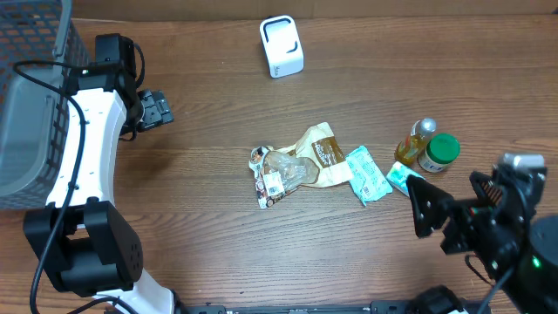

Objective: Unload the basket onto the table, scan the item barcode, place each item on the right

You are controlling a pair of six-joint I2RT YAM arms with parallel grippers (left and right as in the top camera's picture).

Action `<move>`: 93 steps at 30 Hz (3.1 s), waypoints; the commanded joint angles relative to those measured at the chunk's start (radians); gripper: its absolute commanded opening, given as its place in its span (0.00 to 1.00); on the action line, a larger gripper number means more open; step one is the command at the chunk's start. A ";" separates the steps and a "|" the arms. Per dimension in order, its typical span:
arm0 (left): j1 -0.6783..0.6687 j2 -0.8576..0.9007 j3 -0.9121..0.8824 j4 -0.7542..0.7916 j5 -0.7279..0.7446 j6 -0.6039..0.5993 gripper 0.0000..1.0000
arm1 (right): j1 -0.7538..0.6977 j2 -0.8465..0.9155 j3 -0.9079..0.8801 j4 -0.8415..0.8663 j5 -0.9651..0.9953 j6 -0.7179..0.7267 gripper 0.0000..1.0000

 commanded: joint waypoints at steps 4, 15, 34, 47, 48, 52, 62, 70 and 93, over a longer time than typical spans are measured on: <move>-0.007 0.003 0.016 0.001 -0.013 0.011 0.99 | -0.021 -0.167 -0.135 0.011 0.017 0.000 1.00; -0.007 0.003 0.016 0.001 -0.013 0.011 1.00 | -0.056 -0.435 -0.502 0.196 0.014 0.000 1.00; -0.008 0.003 0.016 0.001 -0.013 0.011 1.00 | -0.056 -0.674 -0.756 0.376 -0.003 0.004 1.00; -0.007 0.003 0.016 0.001 -0.013 0.011 1.00 | -0.140 -0.674 -0.976 0.919 -0.010 0.003 1.00; -0.008 0.003 0.016 0.001 -0.013 0.011 0.99 | -0.155 -0.674 -1.025 1.019 -0.013 0.003 1.00; -0.007 0.003 0.016 0.001 -0.013 0.011 1.00 | -0.180 -0.674 -1.164 1.342 -0.069 -0.038 1.00; -0.007 0.003 0.016 0.001 -0.013 0.011 0.99 | -0.246 -0.674 -1.325 1.541 -0.135 -0.110 1.00; -0.008 0.003 0.016 0.001 -0.013 0.011 1.00 | -0.251 -0.674 -1.366 1.455 -0.142 -0.106 1.00; -0.008 0.003 0.016 0.001 -0.013 0.011 1.00 | -0.261 -0.674 -1.366 1.147 -0.140 -0.111 1.00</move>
